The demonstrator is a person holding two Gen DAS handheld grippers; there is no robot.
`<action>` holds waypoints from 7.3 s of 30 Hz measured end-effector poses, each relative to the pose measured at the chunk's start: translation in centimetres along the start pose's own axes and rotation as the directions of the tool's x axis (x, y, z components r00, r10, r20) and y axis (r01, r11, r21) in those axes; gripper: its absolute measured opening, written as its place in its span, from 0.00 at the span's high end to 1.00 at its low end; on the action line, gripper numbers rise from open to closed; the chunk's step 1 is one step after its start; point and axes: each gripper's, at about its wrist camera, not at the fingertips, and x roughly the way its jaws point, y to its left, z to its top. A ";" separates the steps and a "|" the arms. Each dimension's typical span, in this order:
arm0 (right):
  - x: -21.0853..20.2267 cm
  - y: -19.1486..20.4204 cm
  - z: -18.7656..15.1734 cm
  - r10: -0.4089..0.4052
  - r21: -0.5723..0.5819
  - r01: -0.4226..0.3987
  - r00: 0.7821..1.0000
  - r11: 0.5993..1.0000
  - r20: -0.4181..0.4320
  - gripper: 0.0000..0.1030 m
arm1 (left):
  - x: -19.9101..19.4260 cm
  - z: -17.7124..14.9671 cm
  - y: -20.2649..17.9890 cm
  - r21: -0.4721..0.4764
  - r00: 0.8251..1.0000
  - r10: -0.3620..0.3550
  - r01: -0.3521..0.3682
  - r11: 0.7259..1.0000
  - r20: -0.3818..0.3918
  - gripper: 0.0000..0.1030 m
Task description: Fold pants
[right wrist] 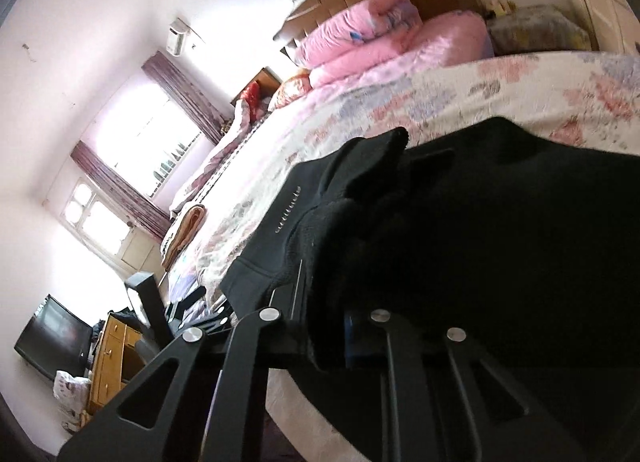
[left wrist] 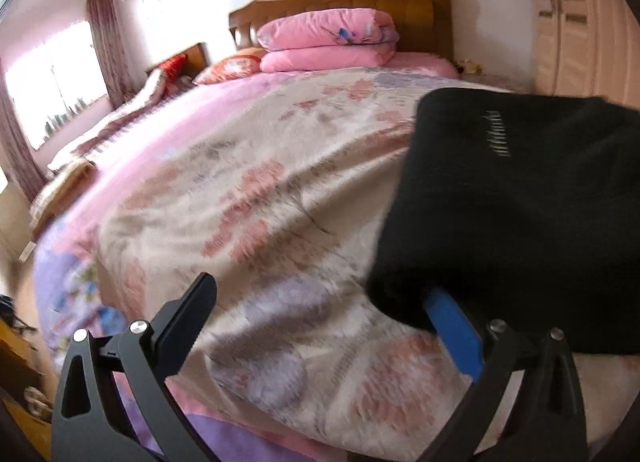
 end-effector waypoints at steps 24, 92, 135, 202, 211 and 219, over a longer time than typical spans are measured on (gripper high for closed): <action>0.6 -6.0 -3.5 -0.096 0.092 0.102 0.993 0.991 -0.065 0.86 | 0.8 -0.8 1.2 -0.134 0.991 -0.094 0.081 0.988 -0.091 0.01; -15.9 -13.0 -1.9 -0.671 0.079 0.669 0.721 0.739 0.171 0.06 | -6.2 10.1 -23.2 0.268 0.886 -0.459 0.459 0.847 -0.065 0.01; -13.2 -11.5 -8.2 -0.783 -0.155 0.788 0.613 0.596 0.105 0.04 | -1.6 8.2 -36.5 0.543 0.961 -0.266 0.262 0.798 -0.073 0.01; 12.3 -2.9 5.1 -0.598 -0.423 0.496 0.788 0.758 -0.147 0.04 | -3.3 -0.7 -7.2 0.030 0.901 -0.432 0.433 0.901 -0.026 0.01; 8.4 -4.6 9.4 -0.514 -0.289 0.472 0.854 0.833 -0.086 0.04 | -3.9 10.9 -7.0 -0.004 0.838 -0.545 0.545 0.838 0.030 0.01; 10.3 -10.1 9.8 -0.563 -0.251 0.513 0.801 0.821 -0.206 0.04 | 8.5 11.3 -9.2 -0.122 0.848 -0.478 0.462 0.878 -0.229 0.02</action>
